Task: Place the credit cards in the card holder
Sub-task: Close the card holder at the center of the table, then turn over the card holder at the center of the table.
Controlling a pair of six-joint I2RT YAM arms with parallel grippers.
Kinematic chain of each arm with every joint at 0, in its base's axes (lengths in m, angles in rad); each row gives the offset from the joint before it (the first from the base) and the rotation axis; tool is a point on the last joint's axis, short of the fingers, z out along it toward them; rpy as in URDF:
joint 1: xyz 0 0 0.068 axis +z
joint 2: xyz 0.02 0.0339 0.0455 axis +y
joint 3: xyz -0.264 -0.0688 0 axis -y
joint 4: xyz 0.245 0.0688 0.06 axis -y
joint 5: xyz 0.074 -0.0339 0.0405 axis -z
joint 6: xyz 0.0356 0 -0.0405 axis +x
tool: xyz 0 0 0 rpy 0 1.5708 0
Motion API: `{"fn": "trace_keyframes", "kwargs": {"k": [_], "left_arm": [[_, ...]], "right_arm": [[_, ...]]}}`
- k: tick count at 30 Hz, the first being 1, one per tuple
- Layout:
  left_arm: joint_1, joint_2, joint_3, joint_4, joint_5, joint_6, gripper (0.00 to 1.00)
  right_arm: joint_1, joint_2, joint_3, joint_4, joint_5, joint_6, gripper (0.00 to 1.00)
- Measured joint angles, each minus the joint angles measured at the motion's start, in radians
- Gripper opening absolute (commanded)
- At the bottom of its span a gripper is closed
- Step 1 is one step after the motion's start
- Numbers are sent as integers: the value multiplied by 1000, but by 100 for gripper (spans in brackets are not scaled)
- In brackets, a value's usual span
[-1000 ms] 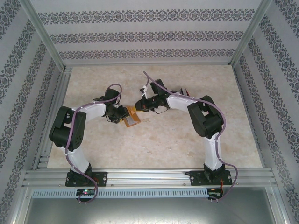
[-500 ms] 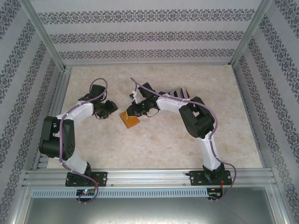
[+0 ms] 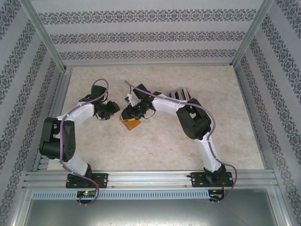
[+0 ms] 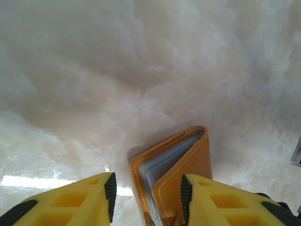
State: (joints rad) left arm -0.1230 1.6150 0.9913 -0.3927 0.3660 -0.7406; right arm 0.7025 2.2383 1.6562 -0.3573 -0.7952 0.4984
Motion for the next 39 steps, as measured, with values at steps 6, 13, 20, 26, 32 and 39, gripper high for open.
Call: {"fn": "trace_keyframes", "kwargs": {"k": [6, 13, 20, 26, 32, 39], "left_arm": [[0, 0, 0, 0, 4, 2, 43], [0, 0, 8, -5, 55, 30, 40], [-11, 2, 127, -55, 89, 92, 37], [-51, 35, 213, -110, 129, 125, 30], [-93, 107, 278, -156, 187, 132, 23], [-132, 151, 278, -193, 273, 128, 16]], "right_arm": [[-13, -15, 0, -13, -6, -1, 44], [-55, -108, -87, 1, 29, 1, 44], [-154, -167, -136, 9, 105, 11, 40], [-157, -145, -140, 2, 132, 10, 40], [-130, -102, -142, -11, 139, 6, 40], [-130, -101, -156, -11, 159, 6, 41]]}}
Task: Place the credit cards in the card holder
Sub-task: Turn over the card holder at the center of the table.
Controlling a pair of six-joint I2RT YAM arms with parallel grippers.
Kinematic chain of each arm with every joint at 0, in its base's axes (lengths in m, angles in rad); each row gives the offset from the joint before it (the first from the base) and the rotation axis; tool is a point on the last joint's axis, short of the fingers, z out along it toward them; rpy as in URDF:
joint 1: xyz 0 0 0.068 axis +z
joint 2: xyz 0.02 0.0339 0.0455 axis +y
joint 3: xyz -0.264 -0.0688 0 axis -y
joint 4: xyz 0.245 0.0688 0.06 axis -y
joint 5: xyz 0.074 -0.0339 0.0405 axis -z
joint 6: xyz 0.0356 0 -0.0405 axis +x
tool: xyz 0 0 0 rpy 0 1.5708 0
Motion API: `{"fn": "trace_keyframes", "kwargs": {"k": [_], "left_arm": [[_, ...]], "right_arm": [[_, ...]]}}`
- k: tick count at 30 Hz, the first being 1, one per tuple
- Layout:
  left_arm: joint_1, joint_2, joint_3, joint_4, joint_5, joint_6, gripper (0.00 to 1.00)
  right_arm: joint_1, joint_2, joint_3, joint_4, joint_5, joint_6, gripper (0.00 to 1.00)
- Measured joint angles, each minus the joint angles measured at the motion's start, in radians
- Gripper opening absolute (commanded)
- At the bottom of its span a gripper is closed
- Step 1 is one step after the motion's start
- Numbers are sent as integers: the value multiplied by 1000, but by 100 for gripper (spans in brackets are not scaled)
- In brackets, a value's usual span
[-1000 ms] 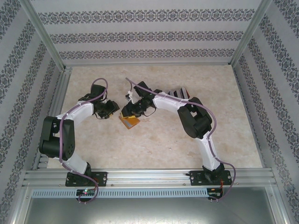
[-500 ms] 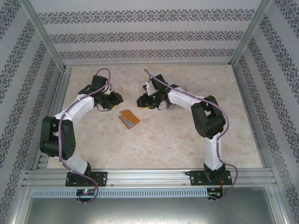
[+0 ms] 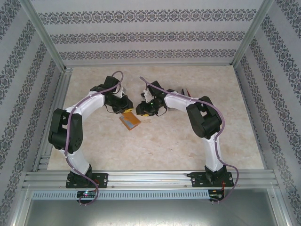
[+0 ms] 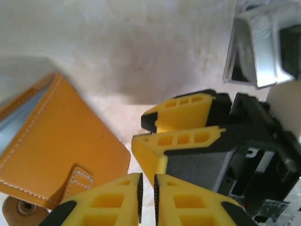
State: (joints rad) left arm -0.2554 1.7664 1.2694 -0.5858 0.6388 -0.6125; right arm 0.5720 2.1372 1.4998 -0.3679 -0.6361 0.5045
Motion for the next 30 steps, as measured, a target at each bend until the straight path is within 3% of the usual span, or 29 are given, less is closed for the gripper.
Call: {"fn": "trace_keyframes", "kwargs": {"k": [7, 17, 20, 24, 30], "left_arm": [[0, 6, -39, -57, 3, 11, 14], [0, 76, -68, -115, -91, 57, 10], [0, 82, -68, -129, -114, 68, 9], [0, 82, -69, -131, -127, 79, 0], [0, 82, -95, -118, -132, 85, 0]], "right_arm": [[0, 0, -2, 0, 1, -4, 41], [1, 8, -1, -3, 0, -6, 42], [2, 17, -1, -4, 0, -6, 43], [3, 37, 5, -3, -7, -1, 49], [16, 66, 29, 21, -53, 34, 51]]}}
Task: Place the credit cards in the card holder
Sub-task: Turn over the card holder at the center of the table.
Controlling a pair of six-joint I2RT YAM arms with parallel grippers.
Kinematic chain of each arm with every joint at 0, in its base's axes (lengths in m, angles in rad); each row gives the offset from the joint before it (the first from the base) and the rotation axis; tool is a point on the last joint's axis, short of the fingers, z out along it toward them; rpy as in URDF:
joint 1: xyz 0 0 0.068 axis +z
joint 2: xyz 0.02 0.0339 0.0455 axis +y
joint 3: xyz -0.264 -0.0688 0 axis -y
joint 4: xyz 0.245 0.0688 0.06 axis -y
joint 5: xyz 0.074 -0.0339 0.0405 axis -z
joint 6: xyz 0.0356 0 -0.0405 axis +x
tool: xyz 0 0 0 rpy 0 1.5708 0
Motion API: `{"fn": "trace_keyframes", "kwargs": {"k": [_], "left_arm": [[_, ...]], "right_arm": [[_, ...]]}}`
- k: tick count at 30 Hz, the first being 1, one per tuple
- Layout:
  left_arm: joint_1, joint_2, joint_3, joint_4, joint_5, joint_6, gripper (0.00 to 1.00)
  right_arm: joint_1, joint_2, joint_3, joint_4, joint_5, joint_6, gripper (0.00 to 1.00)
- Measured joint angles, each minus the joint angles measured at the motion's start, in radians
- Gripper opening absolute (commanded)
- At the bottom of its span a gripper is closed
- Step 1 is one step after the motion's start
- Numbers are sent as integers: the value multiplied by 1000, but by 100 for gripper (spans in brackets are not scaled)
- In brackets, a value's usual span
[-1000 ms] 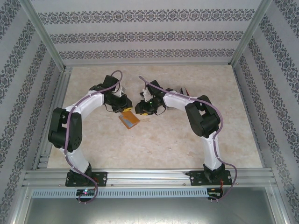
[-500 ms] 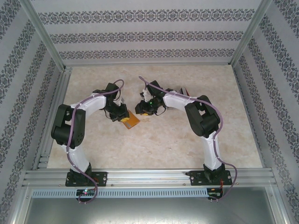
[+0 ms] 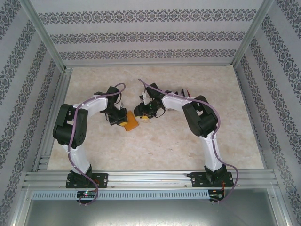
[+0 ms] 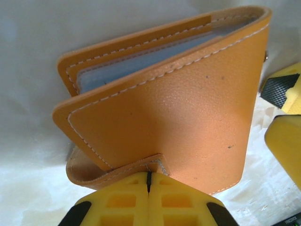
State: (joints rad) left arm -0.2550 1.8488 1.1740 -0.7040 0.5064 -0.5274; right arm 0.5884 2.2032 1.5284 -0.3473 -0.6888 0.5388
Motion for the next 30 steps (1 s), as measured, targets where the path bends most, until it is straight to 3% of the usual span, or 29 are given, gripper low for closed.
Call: {"fn": "trace_keyframes", "kwargs": {"k": [8, 16, 20, 25, 30], "left_arm": [[2, -20, -41, 47, 16, -1, 0], [7, -31, -53, 61, 16, -4, 0], [7, -37, -53, 62, 13, -9, 7], [6, -38, -62, 103, 22, -57, 14], [8, -41, -65, 167, 42, -113, 15]], "right_arm": [[45, 44, 44, 35, -58, 47, 49], [42, 58, 42, 69, -84, 86, 16], [29, 35, 13, 90, -93, 79, 12], [6, -39, -30, 57, -34, 27, 11], [-60, -151, -40, -87, 130, -85, 11]]}}
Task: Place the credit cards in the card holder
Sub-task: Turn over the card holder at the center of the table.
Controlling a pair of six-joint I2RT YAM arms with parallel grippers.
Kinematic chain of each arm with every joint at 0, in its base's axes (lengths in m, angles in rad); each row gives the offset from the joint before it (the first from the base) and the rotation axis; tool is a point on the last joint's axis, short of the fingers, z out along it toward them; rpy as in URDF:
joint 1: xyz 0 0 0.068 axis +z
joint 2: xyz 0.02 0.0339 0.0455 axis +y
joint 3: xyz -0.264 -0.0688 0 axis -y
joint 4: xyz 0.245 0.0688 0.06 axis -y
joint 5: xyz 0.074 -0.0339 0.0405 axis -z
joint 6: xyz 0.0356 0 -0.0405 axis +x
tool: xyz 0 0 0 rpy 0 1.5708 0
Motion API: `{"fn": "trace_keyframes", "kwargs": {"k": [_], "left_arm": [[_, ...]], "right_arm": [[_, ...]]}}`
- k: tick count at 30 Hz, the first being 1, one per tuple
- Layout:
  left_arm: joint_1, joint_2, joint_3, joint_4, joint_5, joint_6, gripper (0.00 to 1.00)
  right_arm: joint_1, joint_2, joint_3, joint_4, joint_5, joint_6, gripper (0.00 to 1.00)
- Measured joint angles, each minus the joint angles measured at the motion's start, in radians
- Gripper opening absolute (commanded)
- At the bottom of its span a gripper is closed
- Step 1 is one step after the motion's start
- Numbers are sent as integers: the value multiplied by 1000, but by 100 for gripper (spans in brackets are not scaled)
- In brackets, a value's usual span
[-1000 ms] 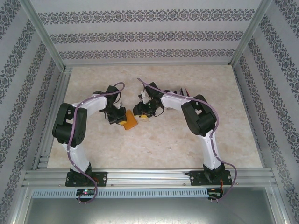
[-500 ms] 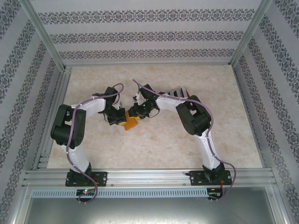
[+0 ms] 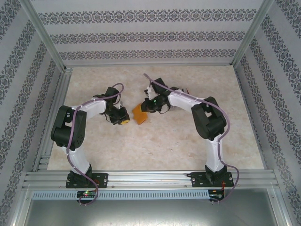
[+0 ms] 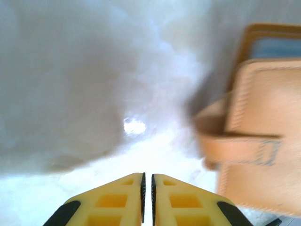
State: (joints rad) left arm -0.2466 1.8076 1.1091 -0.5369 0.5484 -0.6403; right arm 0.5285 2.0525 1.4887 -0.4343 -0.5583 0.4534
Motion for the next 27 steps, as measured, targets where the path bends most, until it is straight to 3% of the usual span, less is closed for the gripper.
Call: {"fn": "trace_keyframes", "kwargs": {"k": [6, 14, 19, 27], "left_arm": [[0, -19, 6, 43, -7, -26, 17], [8, -21, -5, 113, -6, -54, 17], [20, -25, -27, 136, -10, -69, 17], [58, -25, -98, 168, -10, -88, 17]], "right_arm": [[-5, -74, 76, -239, 332, -171, 14], [133, -72, 164, -430, 780, -307, 16], [221, -4, 179, -433, 908, -323, 16], [311, 39, 169, -367, 961, -315, 25]]}}
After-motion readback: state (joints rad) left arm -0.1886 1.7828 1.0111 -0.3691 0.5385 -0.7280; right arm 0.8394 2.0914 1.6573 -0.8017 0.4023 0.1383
